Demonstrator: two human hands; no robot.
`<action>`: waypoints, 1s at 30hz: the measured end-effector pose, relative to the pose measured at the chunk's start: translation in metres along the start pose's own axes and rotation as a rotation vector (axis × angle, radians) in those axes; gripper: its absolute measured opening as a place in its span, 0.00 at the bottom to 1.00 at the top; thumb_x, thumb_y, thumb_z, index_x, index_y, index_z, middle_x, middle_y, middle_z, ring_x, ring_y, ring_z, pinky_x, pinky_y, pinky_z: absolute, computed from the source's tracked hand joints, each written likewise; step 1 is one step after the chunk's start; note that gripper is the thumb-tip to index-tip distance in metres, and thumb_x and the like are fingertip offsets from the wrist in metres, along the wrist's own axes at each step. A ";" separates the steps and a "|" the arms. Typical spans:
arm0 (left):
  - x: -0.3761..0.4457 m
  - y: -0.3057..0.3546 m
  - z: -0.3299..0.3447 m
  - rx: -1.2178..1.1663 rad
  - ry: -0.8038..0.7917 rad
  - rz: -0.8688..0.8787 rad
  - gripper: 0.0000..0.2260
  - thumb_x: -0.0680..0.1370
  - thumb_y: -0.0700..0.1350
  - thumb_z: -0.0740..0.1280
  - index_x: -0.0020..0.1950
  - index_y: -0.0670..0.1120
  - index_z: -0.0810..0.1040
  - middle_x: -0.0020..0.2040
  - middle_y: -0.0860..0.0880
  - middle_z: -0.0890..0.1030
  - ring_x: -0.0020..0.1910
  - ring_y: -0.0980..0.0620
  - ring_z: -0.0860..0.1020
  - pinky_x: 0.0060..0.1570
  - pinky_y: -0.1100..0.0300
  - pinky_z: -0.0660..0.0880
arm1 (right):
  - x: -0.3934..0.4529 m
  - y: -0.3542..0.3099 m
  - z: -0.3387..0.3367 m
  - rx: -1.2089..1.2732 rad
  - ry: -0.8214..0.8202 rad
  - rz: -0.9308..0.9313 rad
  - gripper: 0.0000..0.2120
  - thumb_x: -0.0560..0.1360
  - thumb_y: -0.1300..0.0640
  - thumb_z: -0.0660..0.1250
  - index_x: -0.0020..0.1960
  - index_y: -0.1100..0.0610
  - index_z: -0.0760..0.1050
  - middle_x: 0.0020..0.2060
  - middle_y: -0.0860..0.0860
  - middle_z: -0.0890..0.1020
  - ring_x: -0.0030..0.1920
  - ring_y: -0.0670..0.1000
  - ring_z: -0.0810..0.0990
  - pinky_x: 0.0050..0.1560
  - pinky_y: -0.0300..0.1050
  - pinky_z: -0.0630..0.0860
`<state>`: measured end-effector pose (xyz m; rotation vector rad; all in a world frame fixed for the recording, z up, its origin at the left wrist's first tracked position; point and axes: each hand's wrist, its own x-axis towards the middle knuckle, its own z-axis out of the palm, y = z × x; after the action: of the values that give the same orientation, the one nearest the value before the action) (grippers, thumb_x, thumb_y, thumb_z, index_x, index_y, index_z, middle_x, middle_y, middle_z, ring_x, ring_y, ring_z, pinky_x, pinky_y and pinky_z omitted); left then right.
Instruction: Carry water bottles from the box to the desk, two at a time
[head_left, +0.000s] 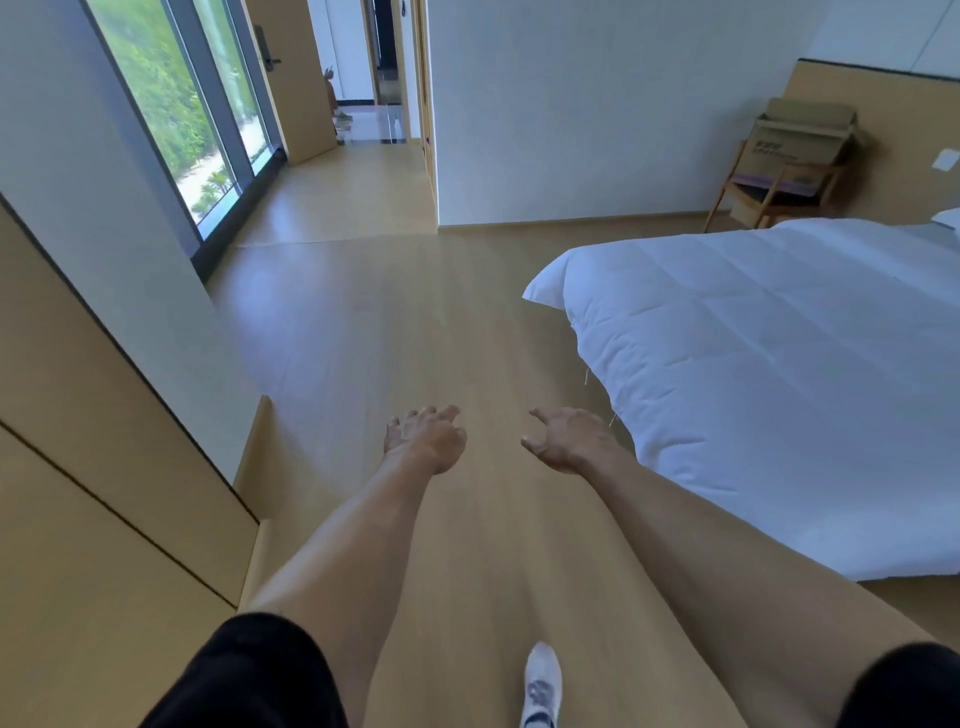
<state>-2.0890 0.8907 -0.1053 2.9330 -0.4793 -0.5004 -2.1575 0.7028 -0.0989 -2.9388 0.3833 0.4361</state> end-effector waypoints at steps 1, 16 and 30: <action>0.018 -0.001 -0.003 0.001 -0.003 -0.001 0.23 0.84 0.54 0.52 0.80 0.55 0.60 0.79 0.48 0.64 0.77 0.45 0.62 0.76 0.46 0.56 | 0.020 0.000 -0.003 -0.003 -0.007 -0.002 0.29 0.82 0.38 0.55 0.80 0.46 0.58 0.74 0.55 0.69 0.74 0.56 0.68 0.72 0.53 0.64; 0.334 -0.004 -0.102 -0.016 0.009 -0.091 0.23 0.84 0.55 0.53 0.80 0.57 0.61 0.78 0.49 0.66 0.75 0.45 0.65 0.73 0.48 0.60 | 0.361 0.012 -0.097 -0.023 -0.084 -0.061 0.28 0.81 0.39 0.55 0.79 0.46 0.60 0.74 0.53 0.71 0.73 0.56 0.68 0.71 0.53 0.63; 0.618 -0.027 -0.172 0.019 0.017 0.002 0.23 0.84 0.54 0.53 0.80 0.56 0.61 0.77 0.48 0.67 0.75 0.44 0.65 0.73 0.48 0.61 | 0.626 -0.009 -0.175 -0.103 -0.027 -0.054 0.29 0.81 0.38 0.54 0.80 0.45 0.58 0.73 0.52 0.71 0.72 0.57 0.69 0.68 0.52 0.66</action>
<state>-1.4693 0.7248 -0.1351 2.9522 -0.4874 -0.4734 -1.5294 0.5363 -0.1213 -3.0308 0.2857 0.5027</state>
